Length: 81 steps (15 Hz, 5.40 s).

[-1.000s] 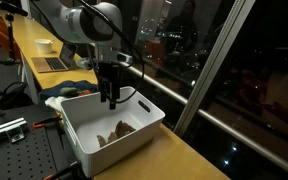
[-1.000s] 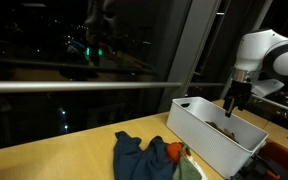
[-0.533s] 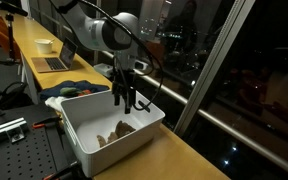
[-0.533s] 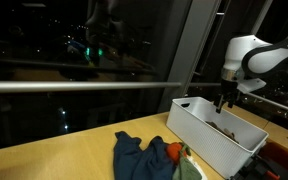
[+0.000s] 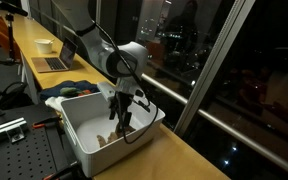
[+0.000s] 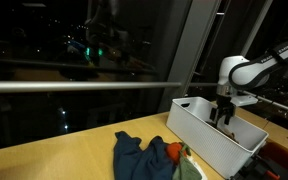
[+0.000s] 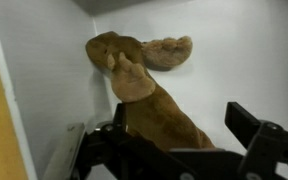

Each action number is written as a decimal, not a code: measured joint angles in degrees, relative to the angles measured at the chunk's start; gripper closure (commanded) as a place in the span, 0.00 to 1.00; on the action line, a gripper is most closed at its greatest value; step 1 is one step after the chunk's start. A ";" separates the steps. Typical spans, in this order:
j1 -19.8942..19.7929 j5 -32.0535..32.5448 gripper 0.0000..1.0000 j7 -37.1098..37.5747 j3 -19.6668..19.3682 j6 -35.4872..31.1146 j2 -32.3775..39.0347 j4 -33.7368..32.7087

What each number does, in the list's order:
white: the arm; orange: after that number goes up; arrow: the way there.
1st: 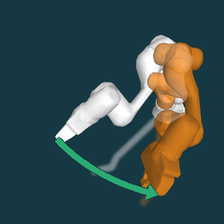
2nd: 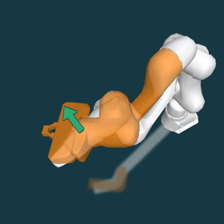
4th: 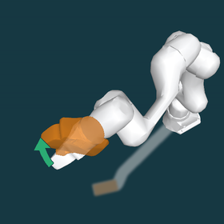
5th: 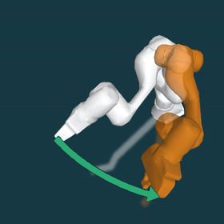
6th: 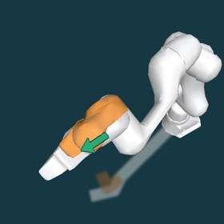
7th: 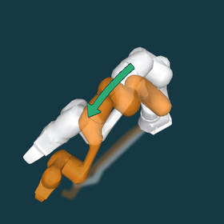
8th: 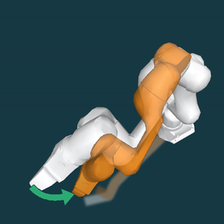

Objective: Remove the items from the white basket, put them on the table and then put them back in the white basket

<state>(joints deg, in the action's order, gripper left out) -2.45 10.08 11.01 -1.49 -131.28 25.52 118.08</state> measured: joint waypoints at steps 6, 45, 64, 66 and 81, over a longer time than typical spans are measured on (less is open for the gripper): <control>-1.26 -2.34 0.00 -2.49 -1.16 -0.62 2.84 -2.20; 15.63 -2.79 0.97 0.16 11.66 9.17 -22.47 -6.85; 20.98 -19.55 0.06 -6.60 19.20 2.30 -4.61 -7.75; 20.77 -20.52 0.00 -7.17 19.20 2.28 -4.61 -7.31; 19.76 -6.60 0.00 -1.21 9.92 -11.76 -4.29 5.89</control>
<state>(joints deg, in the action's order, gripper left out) 17.31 3.48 9.80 8.43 -143.03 21.23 123.98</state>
